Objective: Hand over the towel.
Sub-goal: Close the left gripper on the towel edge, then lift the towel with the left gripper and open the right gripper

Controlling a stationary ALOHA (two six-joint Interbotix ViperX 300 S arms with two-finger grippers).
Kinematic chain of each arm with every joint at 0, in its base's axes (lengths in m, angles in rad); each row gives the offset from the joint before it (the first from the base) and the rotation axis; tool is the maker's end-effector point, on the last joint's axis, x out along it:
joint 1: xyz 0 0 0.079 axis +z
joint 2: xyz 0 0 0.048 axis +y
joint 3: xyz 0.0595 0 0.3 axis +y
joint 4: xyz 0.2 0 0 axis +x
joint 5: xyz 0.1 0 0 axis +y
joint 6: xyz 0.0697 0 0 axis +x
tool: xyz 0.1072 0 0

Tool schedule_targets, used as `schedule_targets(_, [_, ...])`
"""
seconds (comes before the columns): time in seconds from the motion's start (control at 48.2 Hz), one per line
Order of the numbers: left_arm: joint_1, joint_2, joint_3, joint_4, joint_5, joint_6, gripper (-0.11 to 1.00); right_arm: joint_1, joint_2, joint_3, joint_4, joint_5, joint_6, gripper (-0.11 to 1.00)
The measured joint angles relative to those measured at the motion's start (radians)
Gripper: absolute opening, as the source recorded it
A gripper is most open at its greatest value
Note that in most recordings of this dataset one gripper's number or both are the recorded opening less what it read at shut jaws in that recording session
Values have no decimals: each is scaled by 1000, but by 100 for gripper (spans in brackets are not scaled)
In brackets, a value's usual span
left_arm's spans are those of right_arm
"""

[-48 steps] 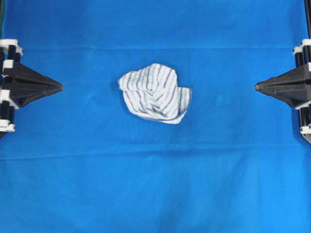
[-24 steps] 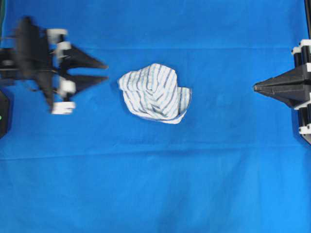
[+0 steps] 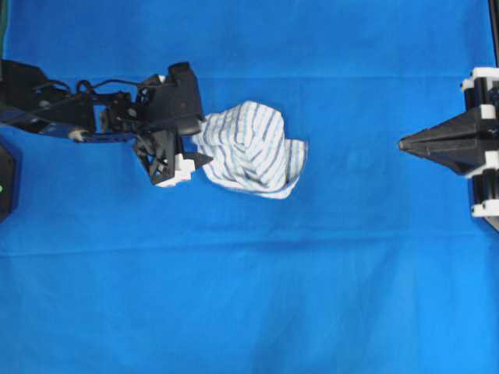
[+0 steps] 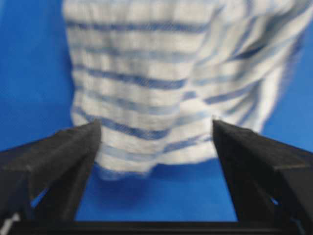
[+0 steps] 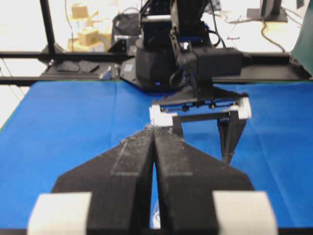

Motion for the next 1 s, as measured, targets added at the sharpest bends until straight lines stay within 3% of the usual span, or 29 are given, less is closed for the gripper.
schedule_targets(0.207, [12, 66, 0, -2, -35, -6, 92, 0, 5, 0, 0, 2, -2, 0])
schedule_targets(0.29, [12, 67, 0, -2, -37, -14, 87, 0, 5, 0, 0, 8, -2, 0])
schedule_targets(0.353, [12, 67, -5, -2, -32, -15, 75, -2, 5, 0, 0, 9, -3, 0])
schedule_targets(0.519, [12, 67, -11, -2, -6, -9, 25, 0, 5, 0, 0, 11, -3, 0])
schedule_targets(0.622, [12, 54, -12, -2, -2, -6, 6, 0, 5, 0, 0, 11, -3, 0])
schedule_targets(0.996, [-18, -255, -17, 0, -14, -2, 6, -2, 5, 0, 0, 11, -3, 0])
